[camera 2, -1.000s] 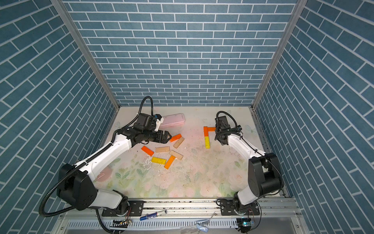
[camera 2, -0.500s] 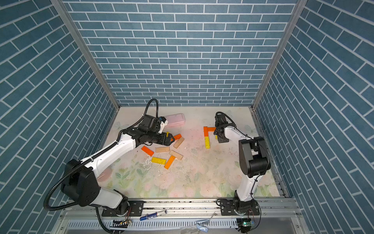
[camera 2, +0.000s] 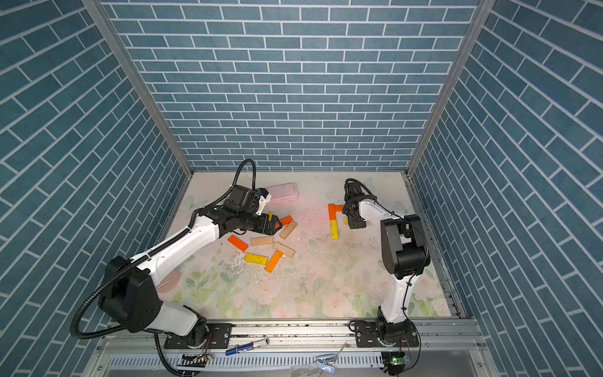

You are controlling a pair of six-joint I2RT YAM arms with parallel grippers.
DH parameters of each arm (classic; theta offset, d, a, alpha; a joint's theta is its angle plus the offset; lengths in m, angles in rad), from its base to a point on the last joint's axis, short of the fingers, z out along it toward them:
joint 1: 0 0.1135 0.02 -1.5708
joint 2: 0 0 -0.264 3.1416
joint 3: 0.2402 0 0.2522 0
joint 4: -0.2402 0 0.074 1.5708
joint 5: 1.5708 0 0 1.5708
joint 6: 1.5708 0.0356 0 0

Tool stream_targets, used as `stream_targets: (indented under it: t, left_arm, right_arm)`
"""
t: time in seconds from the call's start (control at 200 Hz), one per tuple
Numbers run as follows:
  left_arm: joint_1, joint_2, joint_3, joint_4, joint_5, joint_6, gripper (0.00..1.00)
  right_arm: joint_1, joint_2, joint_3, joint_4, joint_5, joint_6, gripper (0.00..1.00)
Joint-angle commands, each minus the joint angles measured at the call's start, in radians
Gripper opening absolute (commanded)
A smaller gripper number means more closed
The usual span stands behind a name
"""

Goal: Assemble the number 6 with building blocks
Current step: Assemble the building block at the center of the board.

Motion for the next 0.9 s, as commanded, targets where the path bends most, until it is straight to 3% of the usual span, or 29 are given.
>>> stream_targets:
  t: [0.0, 0.895]
  left_arm:
    - [-0.007, 0.005, -0.001, -0.003, 0.003, -0.005, 0.97]
    - [-0.015, -0.014, -0.002, -0.009, -0.002, 0.001, 0.97]
  right_arm:
    - [0.009, 0.031, 0.028, -0.049, -0.013, 0.108, 0.16]
    - [0.045, 0.095, 0.074, -0.121, -0.002, 0.165, 0.20]
